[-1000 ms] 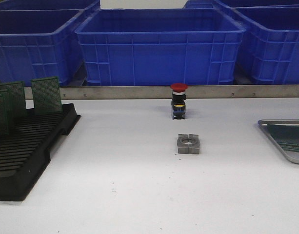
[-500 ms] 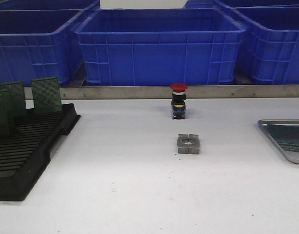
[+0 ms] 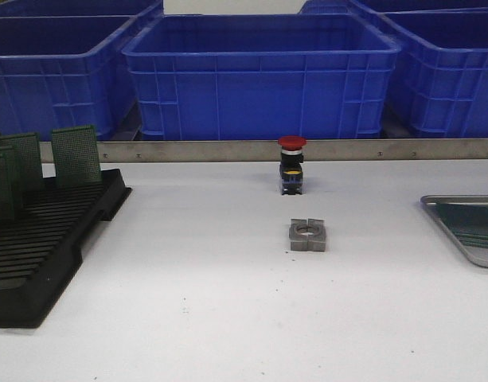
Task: Place circuit board on tray
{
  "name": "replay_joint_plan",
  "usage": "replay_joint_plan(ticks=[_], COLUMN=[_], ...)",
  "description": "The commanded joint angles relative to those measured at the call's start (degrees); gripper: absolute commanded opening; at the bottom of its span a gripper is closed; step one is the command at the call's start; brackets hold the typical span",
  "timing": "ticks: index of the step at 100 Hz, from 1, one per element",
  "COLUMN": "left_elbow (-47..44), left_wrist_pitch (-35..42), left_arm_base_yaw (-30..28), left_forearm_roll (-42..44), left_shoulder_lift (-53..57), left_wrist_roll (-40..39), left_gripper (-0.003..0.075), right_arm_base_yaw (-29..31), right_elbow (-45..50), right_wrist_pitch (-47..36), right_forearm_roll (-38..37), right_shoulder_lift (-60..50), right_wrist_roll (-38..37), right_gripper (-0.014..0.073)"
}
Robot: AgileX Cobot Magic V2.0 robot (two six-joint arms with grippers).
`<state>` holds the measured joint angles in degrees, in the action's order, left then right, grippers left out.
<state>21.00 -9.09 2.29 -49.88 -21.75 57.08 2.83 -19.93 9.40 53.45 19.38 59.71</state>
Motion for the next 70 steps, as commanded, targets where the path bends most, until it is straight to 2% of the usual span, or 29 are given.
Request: replay_joint_plan(ticks=[1,23,34,41,51,56,70], left_elbow=[1.6,1.6,1.6,1.5,0.4,-1.1,-6.4], left_wrist_pitch=[3.2,5.9,4.1,3.0,2.5,2.5,2.5], left_arm_base_yaw=[-0.1,0.0,0.0,0.0,0.0,0.0,0.0], left_forearm_roll=[-1.1,-0.5,9.2,18.6,34.7,40.6,49.9], left_shoulder_lift=[-0.2,-0.2,0.4,1.8,4.9,6.8,12.8], left_wrist_roll=[-0.3,-0.3,-1.5,-10.2,-31.7,-38.9,-50.6], left_gripper=[-0.0019,-0.0018,-0.0019,-0.0019,-0.0019,-0.0019,-0.0018], right_arm_base_yaw=[-0.2,-0.2,-0.2,-0.2,-0.2,-0.2,-0.2], right_elbow=[-1.5,-1.5,-1.5,-1.5,-1.5,-1.5,-1.5], right_wrist_pitch=[-2.4,-2.4,-2.4,-2.4,-2.4,-2.4,-2.4], right_forearm_roll=[0.9,0.9,0.9,0.9,0.9,0.9,0.9], right_shoulder_lift=[0.1,0.1,0.1,0.1,0.1,0.1,0.1], right_wrist_roll=[0.4,0.4,0.4,0.4,0.4,0.4,0.4], right_gripper=[-0.0067,-0.0067,-0.0067,-0.0067,-0.0067,-0.0067,-0.0067])
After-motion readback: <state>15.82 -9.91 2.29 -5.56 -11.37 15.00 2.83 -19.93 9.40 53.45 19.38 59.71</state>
